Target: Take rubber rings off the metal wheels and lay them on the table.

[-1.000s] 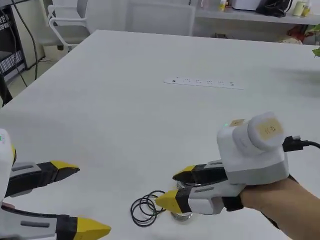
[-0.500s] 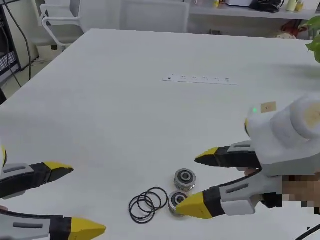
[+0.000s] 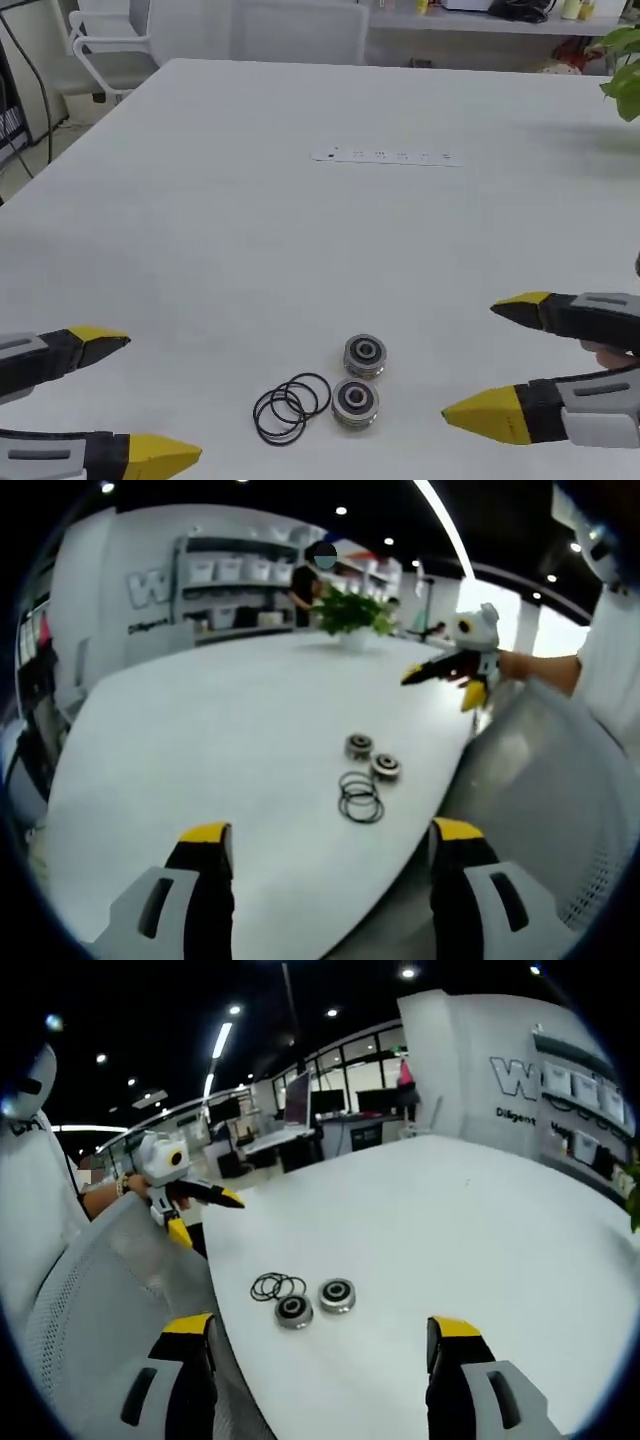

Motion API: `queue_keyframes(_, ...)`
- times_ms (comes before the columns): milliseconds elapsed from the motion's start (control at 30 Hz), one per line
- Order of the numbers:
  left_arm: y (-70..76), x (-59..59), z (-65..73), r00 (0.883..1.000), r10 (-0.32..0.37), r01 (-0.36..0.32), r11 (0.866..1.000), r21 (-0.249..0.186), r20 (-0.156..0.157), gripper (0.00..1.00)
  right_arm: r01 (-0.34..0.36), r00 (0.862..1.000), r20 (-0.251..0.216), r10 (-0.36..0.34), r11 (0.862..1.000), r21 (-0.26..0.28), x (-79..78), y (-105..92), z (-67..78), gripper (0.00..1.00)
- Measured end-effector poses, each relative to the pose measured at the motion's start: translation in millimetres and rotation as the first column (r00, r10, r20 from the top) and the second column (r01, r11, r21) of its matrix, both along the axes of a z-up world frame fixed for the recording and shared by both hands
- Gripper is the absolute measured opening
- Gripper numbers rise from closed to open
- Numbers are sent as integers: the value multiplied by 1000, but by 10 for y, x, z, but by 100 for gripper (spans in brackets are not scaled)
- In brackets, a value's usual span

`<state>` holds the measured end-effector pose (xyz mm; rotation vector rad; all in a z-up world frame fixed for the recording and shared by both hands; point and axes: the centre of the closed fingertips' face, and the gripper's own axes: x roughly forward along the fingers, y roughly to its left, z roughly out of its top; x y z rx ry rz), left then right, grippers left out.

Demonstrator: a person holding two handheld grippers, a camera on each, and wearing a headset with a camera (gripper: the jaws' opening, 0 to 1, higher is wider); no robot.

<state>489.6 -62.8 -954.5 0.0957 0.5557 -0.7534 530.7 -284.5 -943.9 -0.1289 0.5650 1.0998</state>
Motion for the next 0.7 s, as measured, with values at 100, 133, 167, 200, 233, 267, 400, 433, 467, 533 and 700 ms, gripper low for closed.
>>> queue_keyframes(100, 29, 7, -8, 1000, 13, -13, 1000, -3, 2, 82, 55, 998, -20, -55, 998, 0, -13, -141, -93, 89)
queue_keyframes(133, 39, 8, -10, 1000, 17, -17, 1000, -2, 2, 82, 66, 998, -23, -66, 998, 0, -19, -172, -114, 89)
queue_keyframes(167, 56, 11, -12, 1000, 23, -23, 1000, -2, 4, 82, 76, 997, -29, -76, 997, -4, -30, -206, -143, 89)
queue_keyframes(200, 69, 13, -13, 1000, 29, -29, 1000, -3, 5, 83, 94, 995, -33, -94, 995, -18, -43, -262, -194, 89)
queue_keyframes(233, 85, 18, -14, 999, 37, -37, 999, -5, 6, 83, 106, 994, -34, -106, 994, -21, -49, -295, -221, 90)
queue_keyframes(267, 100, 24, -14, 999, 46, -46, 999, -7, 7, 84, 122, 991, -43, -123, 992, -24, -63, -338, -256, 91)
queue_keyframes(400, 142, 22, -30, 998, 66, -66, 998, -16, 2, 84, 156, 985, -71, -157, 988, -22, -116, -420, -326, 92)
queue_keyframes(433, 151, 20, -39, 998, 70, -70, 997, -14, 0, 85, 161, 984, -76, -162, 987, -27, -136, -436, -351, 92)
queue_keyframes(467, 157, 17, -46, 997, 72, -72, 997, -13, -2, 85, 163, 983, -78, -165, 986, -31, -146, -444, -365, 93)
queue_keyframes(533, 168, 11, -61, 997, 76, -77, 997, -12, -7, 85, 167, 982, -83, -170, 985, -43, -172, -464, -404, 93)
queue_keyframes(700, 175, -4, -73, 996, 84, -84, 996, -17, -10, 85, 172, 979, -98, -177, 984, -56, -226, -479, -463, 94)
